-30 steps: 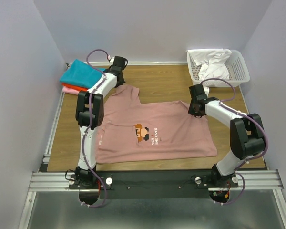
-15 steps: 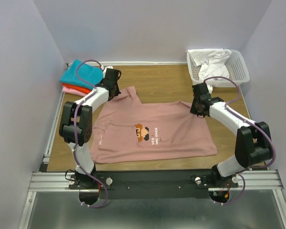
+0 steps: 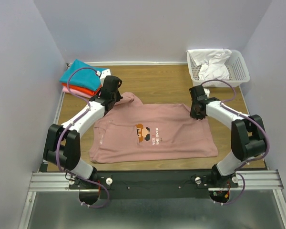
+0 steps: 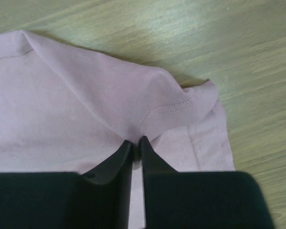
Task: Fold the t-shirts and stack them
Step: Fold the tshirt
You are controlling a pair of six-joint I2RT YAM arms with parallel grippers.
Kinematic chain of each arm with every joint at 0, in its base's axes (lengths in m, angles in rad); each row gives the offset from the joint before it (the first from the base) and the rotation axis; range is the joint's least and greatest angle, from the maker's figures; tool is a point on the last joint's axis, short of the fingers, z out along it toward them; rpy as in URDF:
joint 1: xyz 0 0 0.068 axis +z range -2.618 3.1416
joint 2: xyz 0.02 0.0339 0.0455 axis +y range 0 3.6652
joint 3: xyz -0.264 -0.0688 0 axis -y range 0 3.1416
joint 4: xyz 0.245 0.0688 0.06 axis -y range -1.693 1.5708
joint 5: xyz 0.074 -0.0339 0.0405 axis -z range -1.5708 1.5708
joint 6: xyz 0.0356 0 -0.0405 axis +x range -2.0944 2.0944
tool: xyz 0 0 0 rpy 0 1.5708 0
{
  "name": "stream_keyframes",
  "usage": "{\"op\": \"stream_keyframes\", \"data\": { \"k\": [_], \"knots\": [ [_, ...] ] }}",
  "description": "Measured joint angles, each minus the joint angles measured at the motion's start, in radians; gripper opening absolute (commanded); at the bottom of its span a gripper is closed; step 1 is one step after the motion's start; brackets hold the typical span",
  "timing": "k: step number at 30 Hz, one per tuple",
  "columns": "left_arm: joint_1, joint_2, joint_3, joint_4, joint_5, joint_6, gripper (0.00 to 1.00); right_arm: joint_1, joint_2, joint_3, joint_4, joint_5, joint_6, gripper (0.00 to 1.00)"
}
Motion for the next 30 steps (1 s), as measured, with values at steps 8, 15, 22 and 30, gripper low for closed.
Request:
{"op": "stream_keyframes", "data": {
  "k": [8, 15, 22, 30],
  "knots": [
    [0.005, 0.062, 0.047, 0.007, -0.006, -0.006, 0.00, 0.000, 0.039, 0.023, -0.019, -0.001, -0.014, 0.44],
    [0.005, 0.078, 0.084, 0.010, -0.007, 0.005, 0.00, 0.000, 0.050, 0.061, -0.018, 0.000, -0.018, 0.18],
    [0.005, 0.085, 0.094, 0.014, -0.009, 0.017, 0.00, 0.000, 0.063, 0.061, -0.021, -0.014, -0.024, 0.31],
    [0.005, 0.089, 0.097, 0.014, -0.016, 0.023, 0.00, 0.000, 0.086, 0.061, -0.022, -0.014, -0.029, 0.26]
  ]
}}
